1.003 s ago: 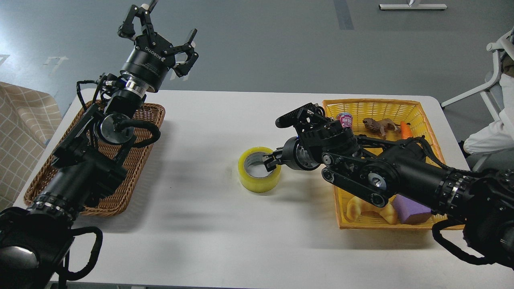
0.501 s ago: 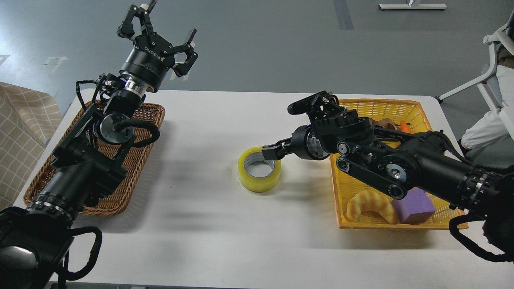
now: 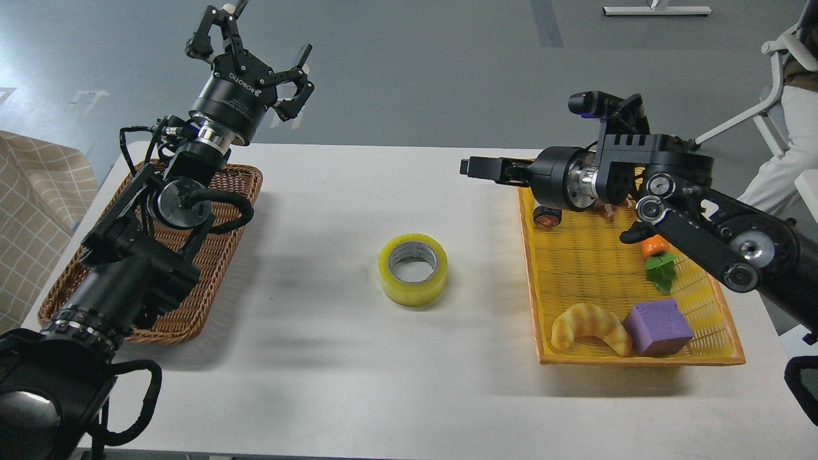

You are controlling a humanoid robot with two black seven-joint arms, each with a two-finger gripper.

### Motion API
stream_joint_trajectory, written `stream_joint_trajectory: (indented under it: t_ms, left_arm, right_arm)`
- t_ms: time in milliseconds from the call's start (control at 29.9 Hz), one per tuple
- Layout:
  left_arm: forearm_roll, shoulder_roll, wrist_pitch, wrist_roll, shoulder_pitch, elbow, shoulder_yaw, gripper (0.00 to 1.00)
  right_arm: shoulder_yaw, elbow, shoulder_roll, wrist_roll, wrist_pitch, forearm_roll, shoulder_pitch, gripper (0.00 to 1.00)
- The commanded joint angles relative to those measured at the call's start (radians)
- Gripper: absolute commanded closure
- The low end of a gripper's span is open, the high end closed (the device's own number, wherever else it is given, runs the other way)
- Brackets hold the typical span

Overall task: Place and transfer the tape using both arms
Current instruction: 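Withdraw the right gripper back above the yellow tray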

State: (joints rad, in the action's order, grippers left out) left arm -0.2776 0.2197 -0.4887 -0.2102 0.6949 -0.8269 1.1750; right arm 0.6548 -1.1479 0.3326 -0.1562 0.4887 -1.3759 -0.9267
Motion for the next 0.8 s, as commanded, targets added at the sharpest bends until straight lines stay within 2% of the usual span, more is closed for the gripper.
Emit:
stream_joint_trajectory:
  t_ms: [0,301,535,635,769]
  left_arm:
    - [0.0,0.001,0.0,0.003,0.0,0.0,-0.001,0.02]
    - [-0.011,0.001,0.0,0.002,0.0,0.0,-0.001,0.02]
    - [-0.017,0.007,0.0,0.003,0.005,0.0,-0.003,0.02]
    - [-0.017,0.009,0.0,0.003,0.003,0.002,-0.003,0.02]
    - [-0.017,0.006,0.0,0.002,-0.003,0.002,-0.001,0.02]
  right_arm:
    - [0.15,0.0,0.009,0.004,0.0,0.104,0.065,0.0]
    - [0.399,-0.007,-0.001,0.004,0.0,0.36,0.195,0.0]
    - [0.555,-0.007,-0.009,0.009,0.0,0.65,0.293,0.0]
    - [0.621,0.005,-0.062,0.009,0.0,0.799,0.327,0.0]
    - [0.675,0.01,-0.092,0.007,0.0,0.882,0.328,0.0]
